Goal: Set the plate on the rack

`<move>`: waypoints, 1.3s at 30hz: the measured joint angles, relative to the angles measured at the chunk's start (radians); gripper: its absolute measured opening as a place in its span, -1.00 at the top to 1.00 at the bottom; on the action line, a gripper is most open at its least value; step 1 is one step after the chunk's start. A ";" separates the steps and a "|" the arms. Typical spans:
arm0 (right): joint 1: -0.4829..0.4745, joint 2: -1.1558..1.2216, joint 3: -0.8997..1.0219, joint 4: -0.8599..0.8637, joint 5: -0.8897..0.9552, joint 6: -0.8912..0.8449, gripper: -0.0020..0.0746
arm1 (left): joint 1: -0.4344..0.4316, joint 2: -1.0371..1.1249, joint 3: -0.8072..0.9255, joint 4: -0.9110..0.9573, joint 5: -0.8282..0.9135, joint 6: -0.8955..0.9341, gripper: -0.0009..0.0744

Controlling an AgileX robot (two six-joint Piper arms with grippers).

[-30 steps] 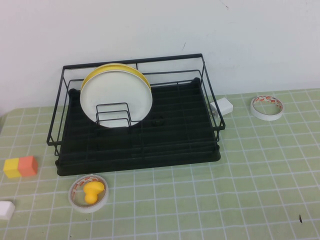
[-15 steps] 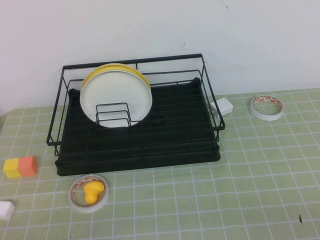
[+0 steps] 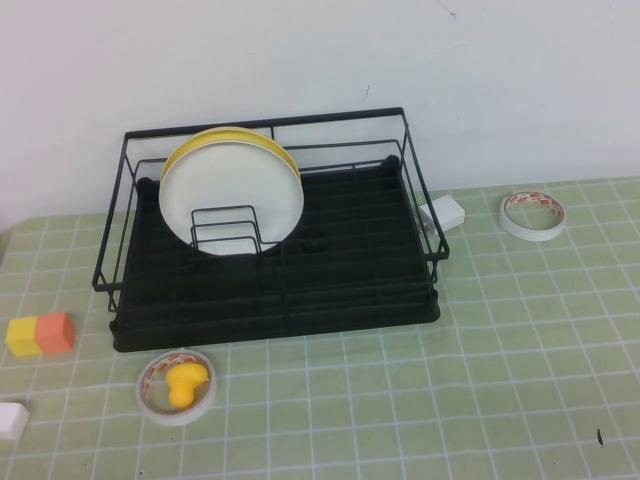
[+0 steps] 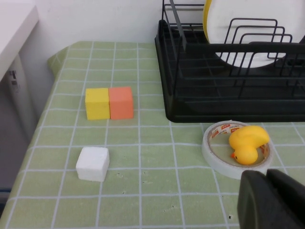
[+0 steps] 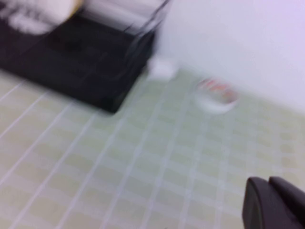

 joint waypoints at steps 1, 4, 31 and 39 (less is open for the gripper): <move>-0.036 -0.023 0.031 -0.002 -0.049 -0.002 0.95 | 0.000 0.000 0.000 0.000 0.000 0.000 0.98; -0.119 -0.096 0.114 -0.003 -0.146 -0.004 0.95 | 0.000 0.000 0.000 0.000 0.000 0.000 0.98; -0.282 -0.249 0.187 0.027 0.046 -0.002 0.95 | 0.000 0.000 0.000 0.000 0.000 0.000 0.98; -0.282 -0.249 0.185 0.027 0.050 0.056 0.95 | 0.000 0.000 0.000 0.000 0.000 0.000 0.98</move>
